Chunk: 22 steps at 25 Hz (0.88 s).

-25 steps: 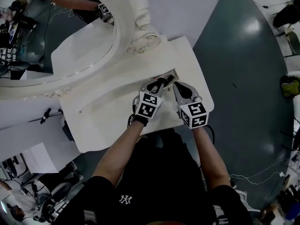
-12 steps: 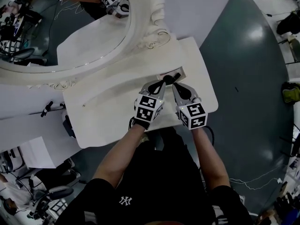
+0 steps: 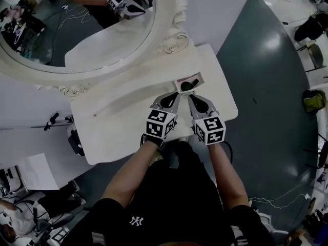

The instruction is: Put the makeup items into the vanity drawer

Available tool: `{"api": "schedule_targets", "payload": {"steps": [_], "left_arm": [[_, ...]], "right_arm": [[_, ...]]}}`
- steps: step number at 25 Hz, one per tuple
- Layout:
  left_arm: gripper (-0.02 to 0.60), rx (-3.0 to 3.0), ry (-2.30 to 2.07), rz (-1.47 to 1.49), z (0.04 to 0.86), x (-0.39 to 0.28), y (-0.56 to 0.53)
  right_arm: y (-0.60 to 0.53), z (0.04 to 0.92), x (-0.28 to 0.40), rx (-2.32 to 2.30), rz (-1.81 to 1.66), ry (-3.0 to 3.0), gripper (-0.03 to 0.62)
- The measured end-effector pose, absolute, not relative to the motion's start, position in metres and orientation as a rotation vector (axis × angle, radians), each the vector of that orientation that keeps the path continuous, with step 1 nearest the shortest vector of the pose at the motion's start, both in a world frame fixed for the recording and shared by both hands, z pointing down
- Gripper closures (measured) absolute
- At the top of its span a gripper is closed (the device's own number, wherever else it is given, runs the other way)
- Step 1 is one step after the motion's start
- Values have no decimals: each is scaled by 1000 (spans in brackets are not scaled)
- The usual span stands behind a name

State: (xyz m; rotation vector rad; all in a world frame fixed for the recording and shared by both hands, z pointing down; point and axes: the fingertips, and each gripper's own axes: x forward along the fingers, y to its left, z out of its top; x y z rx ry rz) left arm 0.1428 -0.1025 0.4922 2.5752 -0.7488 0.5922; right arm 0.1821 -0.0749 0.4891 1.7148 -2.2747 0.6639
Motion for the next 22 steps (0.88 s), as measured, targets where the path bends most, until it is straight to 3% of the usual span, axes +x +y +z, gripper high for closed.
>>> {"api": "schedule_targets", "payload": {"steps": [22], "left_arm": [[580,2671,-674,353,400,61,-29]], "right_arm": [[-8,410,102,1859,522,-2264,568]]}}
